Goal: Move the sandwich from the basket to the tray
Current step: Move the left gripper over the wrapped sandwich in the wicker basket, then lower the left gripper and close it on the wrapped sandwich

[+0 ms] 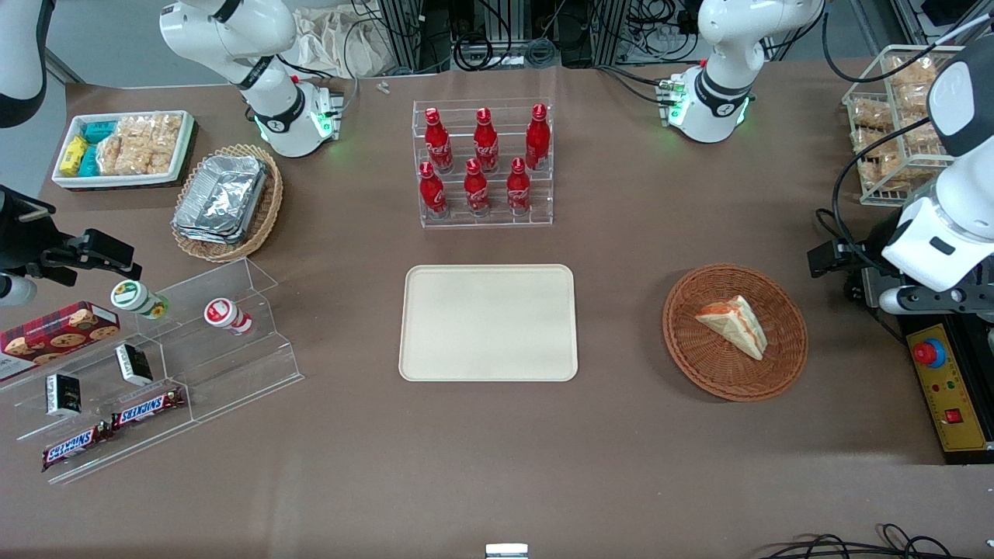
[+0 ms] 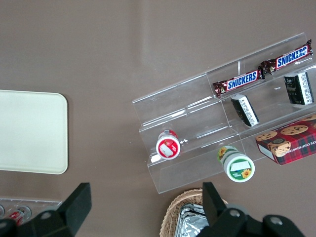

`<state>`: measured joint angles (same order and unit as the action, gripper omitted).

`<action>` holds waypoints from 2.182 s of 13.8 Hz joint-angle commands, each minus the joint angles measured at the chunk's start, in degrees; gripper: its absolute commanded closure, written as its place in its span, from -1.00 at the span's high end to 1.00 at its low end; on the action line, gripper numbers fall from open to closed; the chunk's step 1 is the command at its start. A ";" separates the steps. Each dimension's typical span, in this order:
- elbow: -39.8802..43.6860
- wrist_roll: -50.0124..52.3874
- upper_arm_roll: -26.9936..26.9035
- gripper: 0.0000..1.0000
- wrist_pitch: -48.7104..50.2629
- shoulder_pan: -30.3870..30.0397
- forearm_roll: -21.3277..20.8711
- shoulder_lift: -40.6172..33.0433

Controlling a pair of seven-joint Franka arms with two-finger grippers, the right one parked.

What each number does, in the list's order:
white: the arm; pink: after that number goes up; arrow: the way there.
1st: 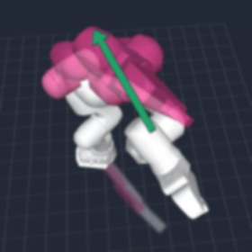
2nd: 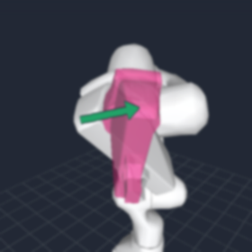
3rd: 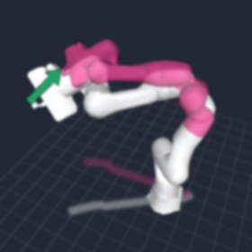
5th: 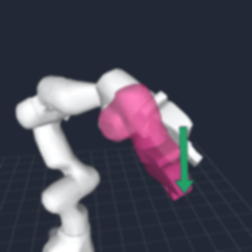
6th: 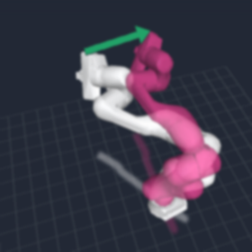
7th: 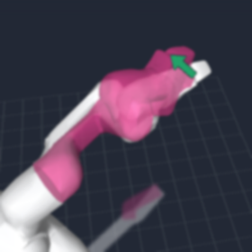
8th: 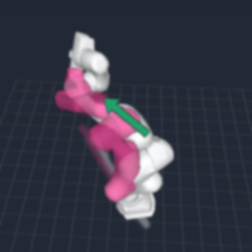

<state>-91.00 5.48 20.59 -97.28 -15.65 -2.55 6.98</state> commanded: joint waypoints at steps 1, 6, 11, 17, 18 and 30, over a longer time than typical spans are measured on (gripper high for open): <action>0.83 0.85 0.06 1.00 0.69 0.09 -0.18 0.75; -1.53 18.45 0.32 1.00 -0.70 0.35 -0.27 1.72; -14.45 27.79 0.68 1.00 -12.30 0.26 0.52 -0.04; -29.13 35.56 0.50 1.00 -32.34 -0.17 -0.35 2.50; -29.76 36.44 0.33 1.00 -33.57 -0.35 -0.35 3.82; -30.73 41.46 -0.82 1.00 -40.35 -0.44 -0.53 12.26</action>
<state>-120.66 45.76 19.82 -135.63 -15.81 -2.55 18.93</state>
